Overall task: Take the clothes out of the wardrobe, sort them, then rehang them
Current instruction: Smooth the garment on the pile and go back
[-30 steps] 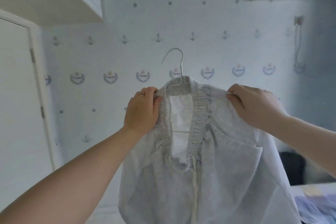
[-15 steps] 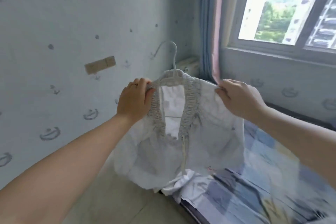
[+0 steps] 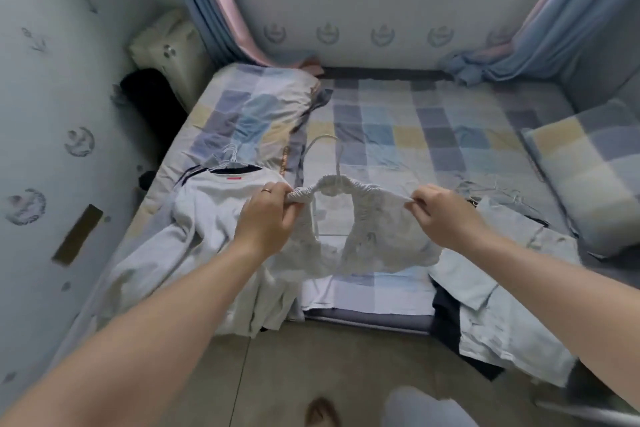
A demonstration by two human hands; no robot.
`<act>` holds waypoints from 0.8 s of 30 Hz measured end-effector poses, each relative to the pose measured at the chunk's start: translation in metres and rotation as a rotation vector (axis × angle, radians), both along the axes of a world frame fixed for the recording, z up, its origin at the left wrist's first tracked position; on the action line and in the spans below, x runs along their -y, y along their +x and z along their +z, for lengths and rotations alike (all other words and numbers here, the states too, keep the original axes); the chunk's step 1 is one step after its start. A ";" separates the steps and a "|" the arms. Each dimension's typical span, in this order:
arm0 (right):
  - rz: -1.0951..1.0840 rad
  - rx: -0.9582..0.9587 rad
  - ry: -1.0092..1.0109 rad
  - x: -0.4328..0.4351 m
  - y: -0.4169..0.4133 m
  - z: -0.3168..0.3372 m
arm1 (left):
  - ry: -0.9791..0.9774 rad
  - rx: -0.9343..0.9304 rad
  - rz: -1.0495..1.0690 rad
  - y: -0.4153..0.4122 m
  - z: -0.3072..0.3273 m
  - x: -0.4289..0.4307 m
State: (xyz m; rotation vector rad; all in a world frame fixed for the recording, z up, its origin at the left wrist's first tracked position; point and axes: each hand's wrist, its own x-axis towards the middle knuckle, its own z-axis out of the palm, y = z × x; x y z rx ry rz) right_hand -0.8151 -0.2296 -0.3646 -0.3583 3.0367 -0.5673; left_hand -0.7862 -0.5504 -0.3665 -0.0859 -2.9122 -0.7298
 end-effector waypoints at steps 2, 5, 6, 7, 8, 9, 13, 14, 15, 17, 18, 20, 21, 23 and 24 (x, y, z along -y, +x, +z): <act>-0.054 0.048 -0.002 -0.007 0.003 -0.009 | 0.018 0.036 -0.038 -0.012 -0.011 -0.008; -0.093 0.087 -0.015 -0.016 -0.002 -0.017 | 0.028 0.071 -0.079 -0.032 -0.022 -0.018; -0.102 0.092 -0.022 -0.020 -0.006 -0.021 | 0.029 0.081 -0.084 -0.039 -0.025 -0.021; -0.110 0.099 -0.030 -0.023 -0.012 -0.026 | 0.029 0.093 -0.085 -0.047 -0.029 -0.024; -0.117 0.109 -0.037 -0.027 -0.018 -0.032 | 0.026 0.106 -0.084 -0.056 -0.034 -0.028; -0.122 0.123 -0.038 -0.030 -0.026 -0.039 | 0.018 0.119 -0.081 -0.064 -0.040 -0.032; -0.107 0.193 -0.013 -0.046 -0.063 -0.081 | -0.038 0.187 -0.015 -0.097 -0.075 -0.051; -0.101 0.220 -0.003 -0.050 -0.073 -0.094 | -0.046 0.214 0.014 -0.105 -0.086 -0.057; -0.092 0.250 0.007 -0.054 -0.083 -0.108 | -0.052 0.243 0.043 -0.111 -0.098 -0.063; -0.069 0.305 0.022 -0.061 -0.103 -0.138 | -0.067 0.302 0.096 -0.126 -0.126 -0.075; -0.066 0.336 0.030 -0.065 -0.112 -0.154 | -0.075 0.336 0.117 -0.133 -0.141 -0.081; -0.074 0.395 0.041 -0.072 -0.130 -0.188 | -0.094 0.399 0.149 -0.149 -0.173 -0.093; -0.082 0.425 0.044 -0.075 -0.138 -0.207 | -0.105 0.427 0.159 -0.157 -0.190 -0.099; -0.109 0.482 0.051 -0.081 -0.152 -0.245 | -0.115 0.469 0.174 -0.172 -0.225 -0.108; -0.125 0.508 0.054 -0.082 -0.157 -0.264 | -0.122 0.488 0.178 -0.179 -0.243 -0.112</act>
